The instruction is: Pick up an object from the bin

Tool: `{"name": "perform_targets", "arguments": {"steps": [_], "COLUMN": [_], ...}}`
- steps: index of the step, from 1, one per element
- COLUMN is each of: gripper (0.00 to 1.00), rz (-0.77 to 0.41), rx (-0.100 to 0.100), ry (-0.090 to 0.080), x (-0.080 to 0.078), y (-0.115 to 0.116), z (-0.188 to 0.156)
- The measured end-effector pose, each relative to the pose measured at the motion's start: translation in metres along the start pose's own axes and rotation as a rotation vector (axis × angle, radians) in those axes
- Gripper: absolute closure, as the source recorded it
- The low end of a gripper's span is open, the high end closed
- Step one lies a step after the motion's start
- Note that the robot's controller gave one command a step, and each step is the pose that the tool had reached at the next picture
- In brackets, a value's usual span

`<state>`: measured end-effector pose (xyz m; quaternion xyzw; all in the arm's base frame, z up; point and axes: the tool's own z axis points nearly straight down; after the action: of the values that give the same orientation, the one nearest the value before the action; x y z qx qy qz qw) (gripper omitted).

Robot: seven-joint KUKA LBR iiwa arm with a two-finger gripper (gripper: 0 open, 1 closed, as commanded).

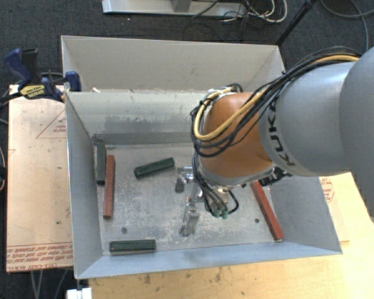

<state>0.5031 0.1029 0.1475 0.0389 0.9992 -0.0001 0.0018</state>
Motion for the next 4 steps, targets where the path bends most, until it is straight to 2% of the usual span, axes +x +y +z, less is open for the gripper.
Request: {"name": "perform_targets", "arguments": {"steps": [1, 2, 3, 4], "gripper": [0.00, 0.00, 1.00, 1.00], "rz": [-0.028, -0.080, -0.314, -0.314], "rx": [-0.002, -0.003, -0.003, -0.003], "ry": [0.008, -0.006, 0.000, 0.000], "x": [-0.033, -0.050, -0.120, -0.120], "y": [0.022, 0.033, 0.089, 0.089], "z": [0.004, 0.051, 0.073, 0.073]}}
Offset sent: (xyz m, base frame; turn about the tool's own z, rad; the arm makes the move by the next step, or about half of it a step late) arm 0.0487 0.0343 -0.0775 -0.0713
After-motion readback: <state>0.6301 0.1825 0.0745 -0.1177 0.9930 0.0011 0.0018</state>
